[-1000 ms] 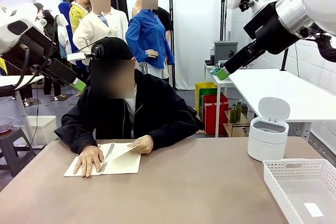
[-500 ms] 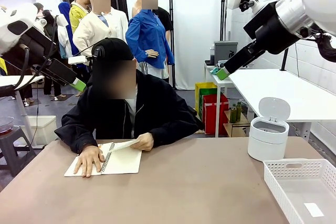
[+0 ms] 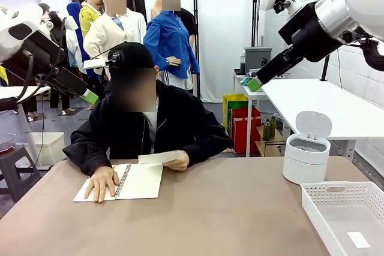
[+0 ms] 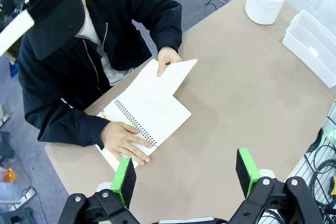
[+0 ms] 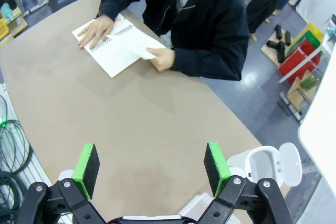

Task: Sort the paper based on its condition.
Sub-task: If a person hands you a paper, place it in the Organizing basket , and if it's crumpled, put it in the Trash can.

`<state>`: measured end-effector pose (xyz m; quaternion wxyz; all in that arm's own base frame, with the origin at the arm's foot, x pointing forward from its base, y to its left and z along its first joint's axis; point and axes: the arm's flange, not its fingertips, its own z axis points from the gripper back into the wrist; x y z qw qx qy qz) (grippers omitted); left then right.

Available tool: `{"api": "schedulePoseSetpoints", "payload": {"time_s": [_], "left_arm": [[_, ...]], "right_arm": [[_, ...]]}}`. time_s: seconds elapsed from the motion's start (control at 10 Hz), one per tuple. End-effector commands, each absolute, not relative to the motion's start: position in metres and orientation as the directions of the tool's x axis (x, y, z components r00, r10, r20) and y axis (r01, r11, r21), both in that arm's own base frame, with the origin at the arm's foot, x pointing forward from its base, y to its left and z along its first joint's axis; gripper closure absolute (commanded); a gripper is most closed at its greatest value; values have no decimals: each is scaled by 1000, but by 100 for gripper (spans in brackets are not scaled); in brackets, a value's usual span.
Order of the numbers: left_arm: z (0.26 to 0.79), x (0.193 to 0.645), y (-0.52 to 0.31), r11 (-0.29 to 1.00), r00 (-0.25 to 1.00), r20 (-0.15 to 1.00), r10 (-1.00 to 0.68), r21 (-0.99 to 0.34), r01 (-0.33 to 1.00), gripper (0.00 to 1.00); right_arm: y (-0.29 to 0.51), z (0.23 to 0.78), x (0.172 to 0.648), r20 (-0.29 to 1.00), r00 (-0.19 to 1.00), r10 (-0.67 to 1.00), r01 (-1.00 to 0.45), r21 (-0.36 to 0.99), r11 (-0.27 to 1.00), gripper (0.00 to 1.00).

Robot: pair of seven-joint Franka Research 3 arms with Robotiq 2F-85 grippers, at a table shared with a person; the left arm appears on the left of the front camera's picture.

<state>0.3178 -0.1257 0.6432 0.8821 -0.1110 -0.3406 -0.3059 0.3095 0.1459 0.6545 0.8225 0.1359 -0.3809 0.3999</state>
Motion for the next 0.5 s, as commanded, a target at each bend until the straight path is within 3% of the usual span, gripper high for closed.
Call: {"api": "schedulePoseSetpoints", "payload": {"time_s": [0.0,0.4], "left_arm": [[644,317,-125,789,580,670,-463,13,615,0],[644,317,-125,789,580,670,-463,13,615,0]], "right_arm": [[146,656,310,734,394,552,-760,-77,645,0],[146,656,310,734,394,552,-760,-77,645,0]]}}
